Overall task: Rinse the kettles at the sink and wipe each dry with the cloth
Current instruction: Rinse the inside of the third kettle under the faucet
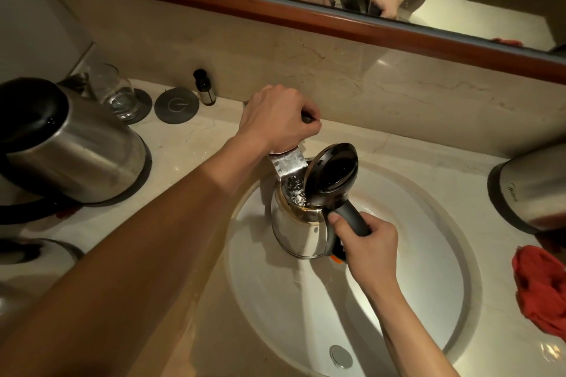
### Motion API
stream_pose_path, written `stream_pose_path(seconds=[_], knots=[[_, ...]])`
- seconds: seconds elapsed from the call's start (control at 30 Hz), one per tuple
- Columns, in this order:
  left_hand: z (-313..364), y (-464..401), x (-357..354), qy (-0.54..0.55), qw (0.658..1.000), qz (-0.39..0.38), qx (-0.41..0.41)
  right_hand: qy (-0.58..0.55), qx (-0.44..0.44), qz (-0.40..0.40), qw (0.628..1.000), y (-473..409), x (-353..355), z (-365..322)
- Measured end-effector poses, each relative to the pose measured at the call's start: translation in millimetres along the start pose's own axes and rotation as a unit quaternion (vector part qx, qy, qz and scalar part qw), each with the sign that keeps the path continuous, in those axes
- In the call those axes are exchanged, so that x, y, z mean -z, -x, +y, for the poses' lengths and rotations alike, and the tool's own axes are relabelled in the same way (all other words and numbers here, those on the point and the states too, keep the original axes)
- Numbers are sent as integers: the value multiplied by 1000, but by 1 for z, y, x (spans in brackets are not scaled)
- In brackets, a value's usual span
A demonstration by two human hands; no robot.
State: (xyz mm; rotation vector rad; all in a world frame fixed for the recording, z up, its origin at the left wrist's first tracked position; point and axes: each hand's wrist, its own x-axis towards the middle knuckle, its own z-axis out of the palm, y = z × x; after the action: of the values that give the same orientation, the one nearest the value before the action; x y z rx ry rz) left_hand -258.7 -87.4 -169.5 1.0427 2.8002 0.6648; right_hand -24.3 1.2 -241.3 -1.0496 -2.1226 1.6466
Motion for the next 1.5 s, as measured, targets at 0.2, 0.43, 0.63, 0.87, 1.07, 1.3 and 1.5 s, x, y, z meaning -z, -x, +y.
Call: stream_pose_path(seconds=[0.2, 0.43, 0.63, 0.87, 1.07, 1.3, 1.5], knots=[[0, 0, 0, -2, 1000, -1, 2, -1, -1, -2, 1000, 0, 0, -1], [-1, -1, -1, -1, 1000, 0, 2, 1, 2, 3, 1000, 0, 0, 1], [-1, -1, 0, -1, 1000, 4, -10, -4, -2, 1, 1000, -1, -1, 1], [-1, 0, 0, -3, 1000, 5, -8, -5, -2, -2, 1000, -2, -1, 2], [0, 0, 0, -6, 1000, 4, -1, -5, -4, -1, 1000, 0, -1, 1], [-1, -1, -1, -9, 1000, 3, -2, 0, -2, 1, 1000, -1, -1, 0], [-1, -2, -1, -10, 1000, 2, 1, -1, -2, -3, 1000, -2, 0, 2]])
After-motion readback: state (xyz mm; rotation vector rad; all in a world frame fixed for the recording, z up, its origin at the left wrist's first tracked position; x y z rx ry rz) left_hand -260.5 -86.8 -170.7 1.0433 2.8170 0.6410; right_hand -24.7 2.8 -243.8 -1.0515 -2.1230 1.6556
